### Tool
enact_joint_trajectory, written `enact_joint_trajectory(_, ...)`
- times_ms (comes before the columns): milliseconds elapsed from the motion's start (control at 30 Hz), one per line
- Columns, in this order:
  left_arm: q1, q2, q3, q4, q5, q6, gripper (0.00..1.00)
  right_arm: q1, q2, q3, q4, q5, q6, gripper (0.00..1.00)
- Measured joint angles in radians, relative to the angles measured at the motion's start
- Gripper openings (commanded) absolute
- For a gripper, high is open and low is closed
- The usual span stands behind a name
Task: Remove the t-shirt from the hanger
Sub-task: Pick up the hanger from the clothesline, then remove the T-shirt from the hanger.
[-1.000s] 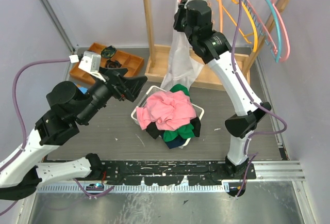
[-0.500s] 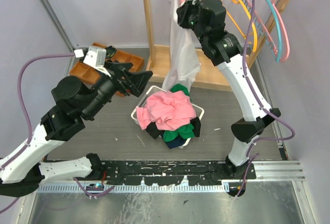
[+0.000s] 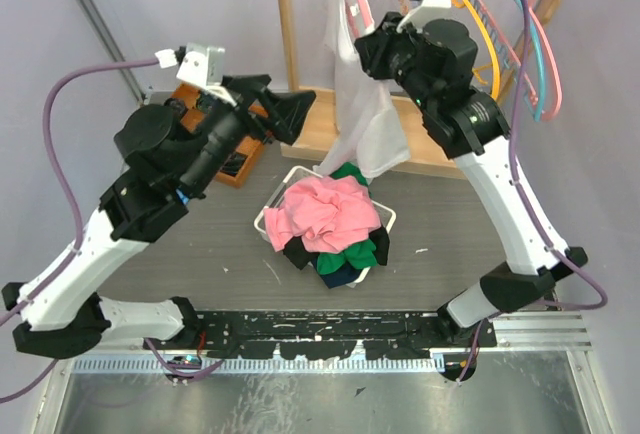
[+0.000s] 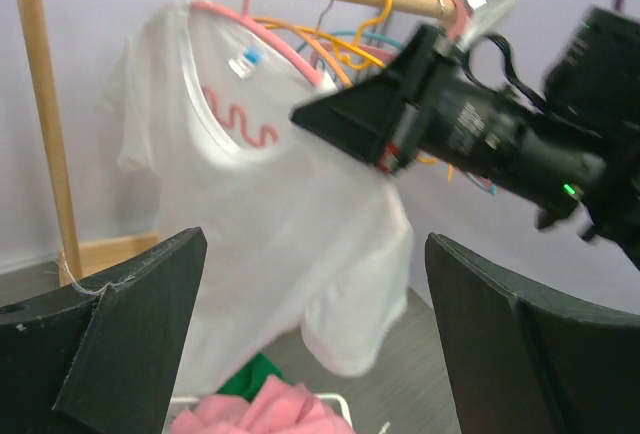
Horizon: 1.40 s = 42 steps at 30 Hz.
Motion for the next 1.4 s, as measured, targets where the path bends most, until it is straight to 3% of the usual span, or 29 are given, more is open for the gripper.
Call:
enact_joint_trajectory(100, 0.031, 0.075, 0.069, 0.005, 0.002, 0.009, 1.00, 0.000, -0.083, -0.089, -0.006, -0.018, 0.000, 0.01)
enact_joint_trajectory(300, 0.137, 0.207, 0.092, 0.055, 0.016, -0.019, 0.88, 0.000, -0.284, -0.261, -0.024, -0.073, -0.013, 0.01)
enact_joint_trajectory(567, 0.220, 0.391, 0.156, 0.136, 0.104, -0.062, 0.88, 0.000, -0.465, -0.306, -0.060, -0.153, -0.035, 0.01)
enact_joint_trajectory(833, 0.219, 0.495, 0.257, 0.220, 0.222, -0.089, 0.88, 0.000, -0.518, -0.324, -0.098, -0.197, -0.042, 0.01)
enact_joint_trajectory(1400, 0.218, 0.553, 0.372, 0.254, 0.224, -0.090, 0.79, -0.001, -0.536, -0.361, -0.161, -0.236, -0.033, 0.01)
